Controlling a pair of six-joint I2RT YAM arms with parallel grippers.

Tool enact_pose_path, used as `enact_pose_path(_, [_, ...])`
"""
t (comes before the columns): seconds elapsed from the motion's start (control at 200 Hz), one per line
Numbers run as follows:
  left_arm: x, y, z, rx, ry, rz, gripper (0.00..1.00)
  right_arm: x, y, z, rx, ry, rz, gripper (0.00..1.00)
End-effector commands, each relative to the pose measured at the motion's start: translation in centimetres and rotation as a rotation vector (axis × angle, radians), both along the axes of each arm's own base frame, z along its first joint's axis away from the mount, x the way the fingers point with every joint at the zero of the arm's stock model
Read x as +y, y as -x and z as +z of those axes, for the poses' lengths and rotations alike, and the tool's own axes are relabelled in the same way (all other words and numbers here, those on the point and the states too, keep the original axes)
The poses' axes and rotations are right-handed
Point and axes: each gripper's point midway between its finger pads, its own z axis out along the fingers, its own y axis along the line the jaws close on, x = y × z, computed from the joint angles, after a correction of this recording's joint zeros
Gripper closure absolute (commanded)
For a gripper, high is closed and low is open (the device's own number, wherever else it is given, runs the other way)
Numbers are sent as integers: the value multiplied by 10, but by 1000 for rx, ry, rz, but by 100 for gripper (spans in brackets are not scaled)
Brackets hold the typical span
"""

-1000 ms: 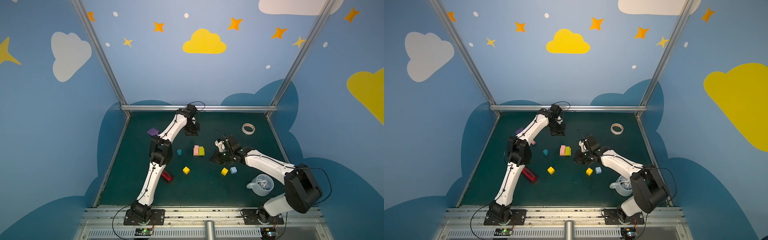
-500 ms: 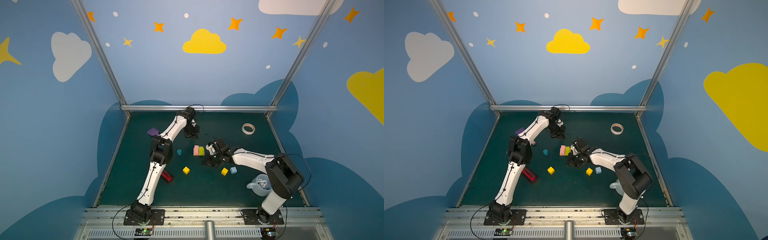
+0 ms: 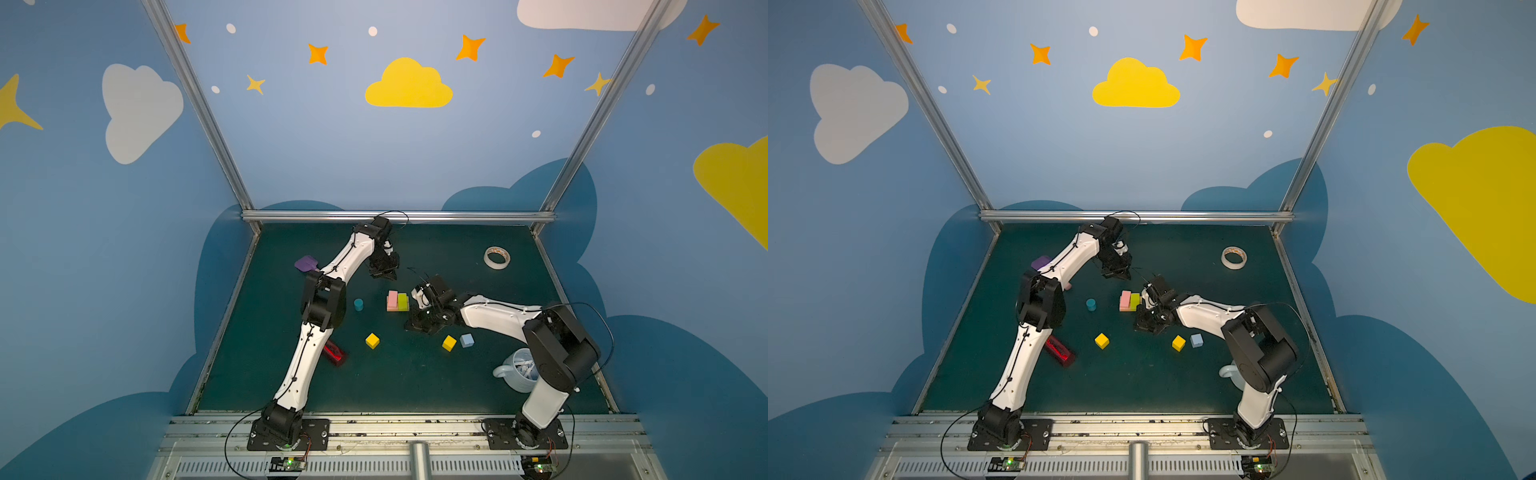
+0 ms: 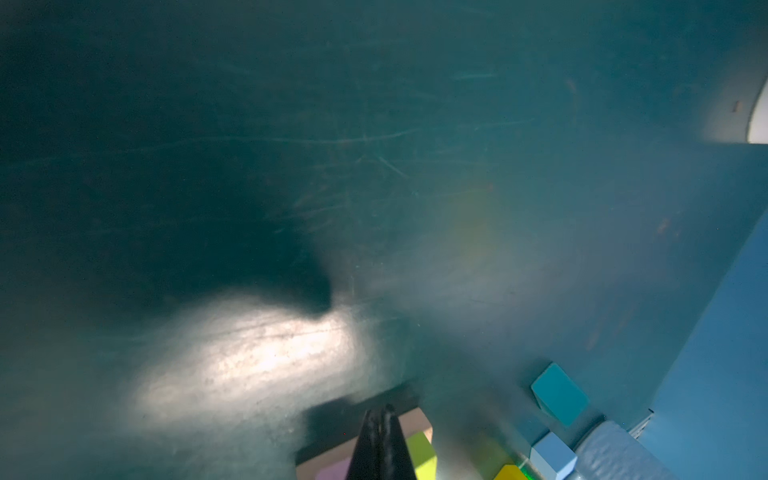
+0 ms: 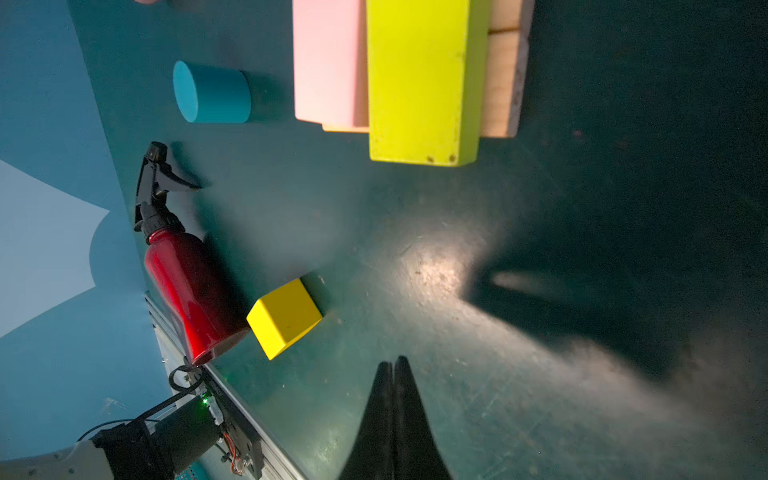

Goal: Build the wood block tower
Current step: 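Move the right gripper toward the stack while the left gripper draws back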

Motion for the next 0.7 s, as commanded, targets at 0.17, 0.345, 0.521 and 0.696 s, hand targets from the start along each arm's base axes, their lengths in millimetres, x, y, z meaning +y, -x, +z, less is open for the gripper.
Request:
enact_pose_path(0.17, [0, 0, -23, 34, -5, -13, 95, 4, -22, 5, -30, 8, -30, 100])
enact_pose_path(0.345, [1, -1, -21, 32, -7, -8, 95, 3, -27, -1, -20, 25, -35, 100])
enact_pose_path(0.521, [1, 1, -18, 33, -12, -7, 95, 4, -32, -6, -16, 27, -42, 100])
enact_pose_path(0.696, [5, 4, -18, 43, -26, -8, 95, 5, -40, -6, -23, 23, -49, 100])
